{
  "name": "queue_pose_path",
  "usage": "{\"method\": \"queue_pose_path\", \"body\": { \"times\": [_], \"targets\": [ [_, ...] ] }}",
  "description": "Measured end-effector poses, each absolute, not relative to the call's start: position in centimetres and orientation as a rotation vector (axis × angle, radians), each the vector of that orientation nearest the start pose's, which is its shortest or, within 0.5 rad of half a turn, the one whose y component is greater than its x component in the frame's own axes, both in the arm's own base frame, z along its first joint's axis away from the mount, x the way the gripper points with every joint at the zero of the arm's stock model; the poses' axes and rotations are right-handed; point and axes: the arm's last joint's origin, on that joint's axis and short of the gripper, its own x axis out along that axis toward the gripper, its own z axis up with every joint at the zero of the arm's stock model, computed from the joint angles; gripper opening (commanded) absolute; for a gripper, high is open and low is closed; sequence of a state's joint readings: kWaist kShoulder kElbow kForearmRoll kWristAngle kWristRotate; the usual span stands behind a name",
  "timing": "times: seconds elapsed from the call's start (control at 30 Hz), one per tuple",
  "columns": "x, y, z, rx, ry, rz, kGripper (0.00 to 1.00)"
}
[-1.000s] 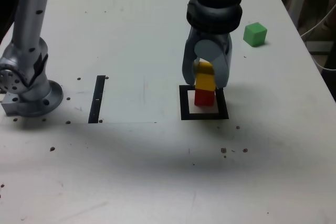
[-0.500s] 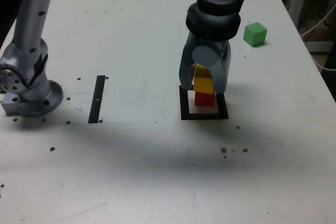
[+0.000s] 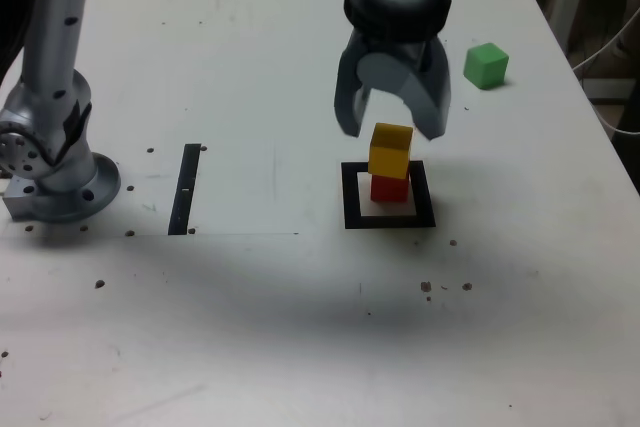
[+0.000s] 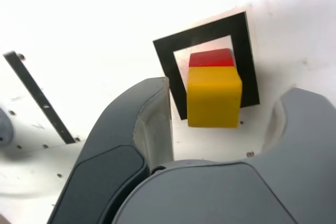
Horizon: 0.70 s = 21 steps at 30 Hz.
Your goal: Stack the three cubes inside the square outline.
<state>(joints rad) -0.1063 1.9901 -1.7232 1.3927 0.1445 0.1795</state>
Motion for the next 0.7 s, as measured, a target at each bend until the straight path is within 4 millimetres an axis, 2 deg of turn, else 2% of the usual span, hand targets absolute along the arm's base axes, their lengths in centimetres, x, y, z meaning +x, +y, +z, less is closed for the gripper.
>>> {"method": "queue_pose_path", "body": {
  "times": [0.07, 0.2, 0.43, 0.57, 0.7],
  "targets": [
    [36.0, -2.5, 31.4, 0.366, 1.623, -0.131, 1.00],
    [36.3, -1.2, 31.7, 0.399, 1.629, -0.156, 1.00],
    [36.9, 3.5, 33.3, 0.486, 1.619, -0.182, 1.00],
    [38.1, 6.2, 32.8, 0.519, 1.657, -0.207, 1.00],
    [40.1, 8.5, 31.4, 0.586, 1.721, -0.236, 1.00]
  ]
}}
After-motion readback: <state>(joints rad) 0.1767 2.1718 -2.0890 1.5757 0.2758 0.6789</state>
